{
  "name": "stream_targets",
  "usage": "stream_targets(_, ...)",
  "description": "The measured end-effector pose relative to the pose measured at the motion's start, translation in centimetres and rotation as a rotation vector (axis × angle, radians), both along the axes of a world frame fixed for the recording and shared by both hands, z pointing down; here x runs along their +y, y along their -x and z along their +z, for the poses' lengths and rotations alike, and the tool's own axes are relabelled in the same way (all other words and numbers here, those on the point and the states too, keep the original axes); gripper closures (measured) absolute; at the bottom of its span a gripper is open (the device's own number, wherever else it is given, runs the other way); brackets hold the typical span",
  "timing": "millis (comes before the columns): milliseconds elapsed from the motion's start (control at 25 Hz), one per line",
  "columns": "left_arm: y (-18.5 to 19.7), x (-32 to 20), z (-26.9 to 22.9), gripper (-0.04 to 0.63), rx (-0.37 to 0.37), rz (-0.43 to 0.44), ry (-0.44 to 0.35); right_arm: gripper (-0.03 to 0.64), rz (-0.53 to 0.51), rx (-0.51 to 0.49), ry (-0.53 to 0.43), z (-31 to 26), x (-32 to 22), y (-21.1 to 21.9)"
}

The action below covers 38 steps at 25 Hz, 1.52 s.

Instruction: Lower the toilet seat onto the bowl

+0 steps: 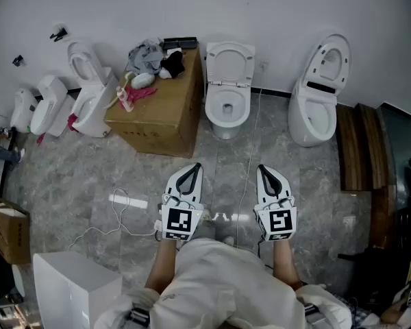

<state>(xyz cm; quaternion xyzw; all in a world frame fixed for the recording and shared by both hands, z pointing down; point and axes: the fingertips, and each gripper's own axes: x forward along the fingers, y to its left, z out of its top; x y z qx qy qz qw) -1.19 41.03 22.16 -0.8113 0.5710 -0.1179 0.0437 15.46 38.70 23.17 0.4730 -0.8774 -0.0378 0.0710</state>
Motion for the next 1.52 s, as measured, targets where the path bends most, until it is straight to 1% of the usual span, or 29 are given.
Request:
stream_targets(160,0.2,0.5,0.3,0.581,0.007,-0.009,0.004,0.614,0.004,-0.002,-0.010,-0.2,0.1,0.1)
stream_targets(320,1.1,-0.7,1.1,0.581,0.011,0.000,0.013,0.611,0.027,-0.002,0.004,0.6,-1.3,0.8)
stream_targets(640,3.3,-7.7,1.6,0.581,0.009,0.050,0.017,0.611,0.056,0.044,0.031,1.7,-7.1,3.6)
stream_targets(880,5.6,-12.5,1.9,0.581,0.005,0.087,0.022,0.611,0.079,0.058,0.015,1.2,-11.5,6.2)
stream_targets(1080,7.1,-15.9,1.7,0.581,0.017,0.114,0.005,0.611,0.094,0.051,0.001,1.0,-14.4,8.2)
stream_targets(1200,7.5,-17.8,1.8,0.581,0.010,0.128,0.002,0.609,0.108,0.050,-0.004,0.8,-15.9,9.0)
stream_targets(1520,7.4,-22.1,2.0,0.581,0.025,0.148,0.004,0.609,0.124,0.061,-0.015,0.4,-19.5,9.2)
